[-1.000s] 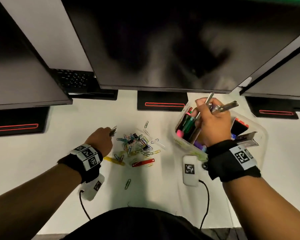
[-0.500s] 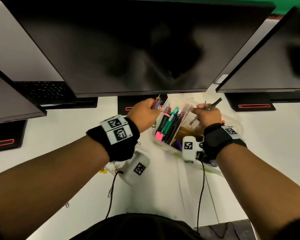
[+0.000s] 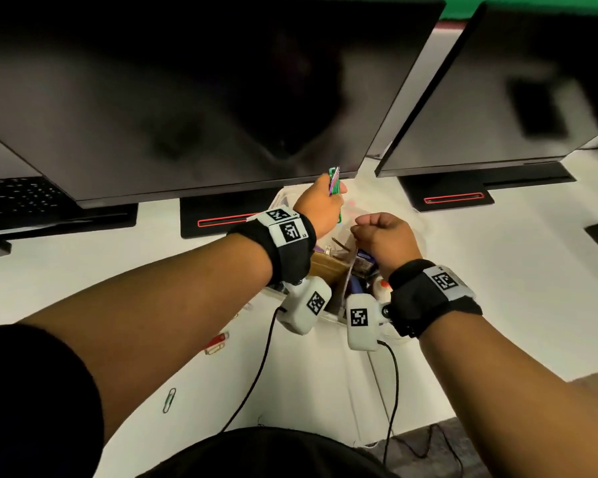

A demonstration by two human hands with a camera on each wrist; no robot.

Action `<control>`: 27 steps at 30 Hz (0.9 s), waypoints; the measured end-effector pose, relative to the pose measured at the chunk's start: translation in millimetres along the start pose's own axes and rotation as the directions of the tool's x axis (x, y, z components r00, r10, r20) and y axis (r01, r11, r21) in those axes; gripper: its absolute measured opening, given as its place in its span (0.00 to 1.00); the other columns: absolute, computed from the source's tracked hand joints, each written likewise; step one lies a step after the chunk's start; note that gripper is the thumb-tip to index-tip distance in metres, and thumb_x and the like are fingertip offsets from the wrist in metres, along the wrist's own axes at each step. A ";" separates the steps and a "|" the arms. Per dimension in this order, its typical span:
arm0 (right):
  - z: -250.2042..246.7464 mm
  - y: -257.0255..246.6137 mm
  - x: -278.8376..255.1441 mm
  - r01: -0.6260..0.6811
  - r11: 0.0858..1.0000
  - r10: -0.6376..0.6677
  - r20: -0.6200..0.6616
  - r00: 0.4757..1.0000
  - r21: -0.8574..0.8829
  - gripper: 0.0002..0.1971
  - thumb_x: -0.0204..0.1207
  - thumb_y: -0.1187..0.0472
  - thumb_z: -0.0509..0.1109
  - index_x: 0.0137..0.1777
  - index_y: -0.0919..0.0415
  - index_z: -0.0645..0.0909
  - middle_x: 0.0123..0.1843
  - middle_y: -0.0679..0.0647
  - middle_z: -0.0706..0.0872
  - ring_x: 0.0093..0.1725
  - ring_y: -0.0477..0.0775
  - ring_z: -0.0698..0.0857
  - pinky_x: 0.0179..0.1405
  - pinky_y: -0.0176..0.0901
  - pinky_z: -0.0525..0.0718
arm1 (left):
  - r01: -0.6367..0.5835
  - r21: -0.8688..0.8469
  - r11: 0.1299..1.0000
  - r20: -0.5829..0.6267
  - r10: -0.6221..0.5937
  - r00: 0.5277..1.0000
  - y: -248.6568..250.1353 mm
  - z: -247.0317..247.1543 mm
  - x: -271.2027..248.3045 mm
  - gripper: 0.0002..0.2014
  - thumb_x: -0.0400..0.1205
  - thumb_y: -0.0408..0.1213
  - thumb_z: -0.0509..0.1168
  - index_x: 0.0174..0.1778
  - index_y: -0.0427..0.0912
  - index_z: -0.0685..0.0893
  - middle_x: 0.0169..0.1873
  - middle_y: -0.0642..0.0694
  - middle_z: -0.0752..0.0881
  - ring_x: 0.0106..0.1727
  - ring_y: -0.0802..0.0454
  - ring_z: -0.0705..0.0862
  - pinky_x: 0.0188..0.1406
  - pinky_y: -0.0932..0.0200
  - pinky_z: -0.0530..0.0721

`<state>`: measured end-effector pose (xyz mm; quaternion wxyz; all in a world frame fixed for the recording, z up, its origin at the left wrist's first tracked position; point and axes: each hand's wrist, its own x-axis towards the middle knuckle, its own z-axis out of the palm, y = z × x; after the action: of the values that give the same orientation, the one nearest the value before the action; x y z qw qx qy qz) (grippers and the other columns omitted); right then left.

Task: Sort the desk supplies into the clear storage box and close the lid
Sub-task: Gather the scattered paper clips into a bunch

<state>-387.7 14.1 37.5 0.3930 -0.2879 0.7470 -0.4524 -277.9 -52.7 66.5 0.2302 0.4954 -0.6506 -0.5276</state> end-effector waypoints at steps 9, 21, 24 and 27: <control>-3.8 7.6 -8.2 0.052 0.998 -0.053 -0.018 0.998 -0.034 0.12 0.73 0.72 0.69 0.35 0.53 0.81 0.38 0.54 0.85 0.43 0.58 0.84 0.58 0.59 0.84 | 0.021 0.104 0.994 0.160 -0.037 0.986 -15.6 12.0 13.4 0.15 0.81 0.33 0.64 0.64 0.42 0.75 0.60 0.40 0.82 0.61 0.44 0.81 0.62 0.56 0.77; 93.3 -26.8 -63.2 0.321 0.938 -0.269 0.310 0.912 -0.130 0.18 0.75 0.73 0.66 0.34 0.47 0.79 0.33 0.50 0.82 0.33 0.49 0.80 0.35 0.44 0.82 | 0.121 0.023 0.992 -0.033 -0.120 0.992 -85.6 -134.8 -48.9 0.08 0.81 0.28 0.63 0.42 0.47 0.78 0.33 0.51 0.80 0.33 0.59 0.79 0.34 0.66 0.75; 131.8 -20.5 -84.8 0.447 0.857 -0.306 0.445 0.842 -0.256 0.14 0.75 0.71 0.65 0.37 0.50 0.82 0.34 0.45 0.82 0.35 0.49 0.82 0.40 0.44 0.84 | 0.194 0.176 0.965 -0.090 -0.181 0.979 -123.5 -166.1 -71.3 0.08 0.79 0.27 0.62 0.48 0.42 0.82 0.36 0.48 0.82 0.36 0.54 0.80 0.32 0.70 0.76; 162.4 -7.4 -98.1 0.559 0.712 -0.281 0.556 0.782 -0.426 0.11 0.76 0.70 0.63 0.51 0.62 0.86 0.47 0.53 0.89 0.47 0.54 0.86 0.50 0.36 0.79 | 0.214 0.358 0.909 -0.061 -0.205 0.977 -159.1 -183.4 -89.9 0.11 0.79 0.23 0.61 0.54 0.33 0.83 0.46 0.41 0.84 0.45 0.49 0.80 0.35 0.75 0.75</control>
<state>-197.9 15.1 30.4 0.3335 -0.6555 0.6451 -0.2073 -26.9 -49.5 2.9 0.0842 0.6020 -0.6771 -0.4146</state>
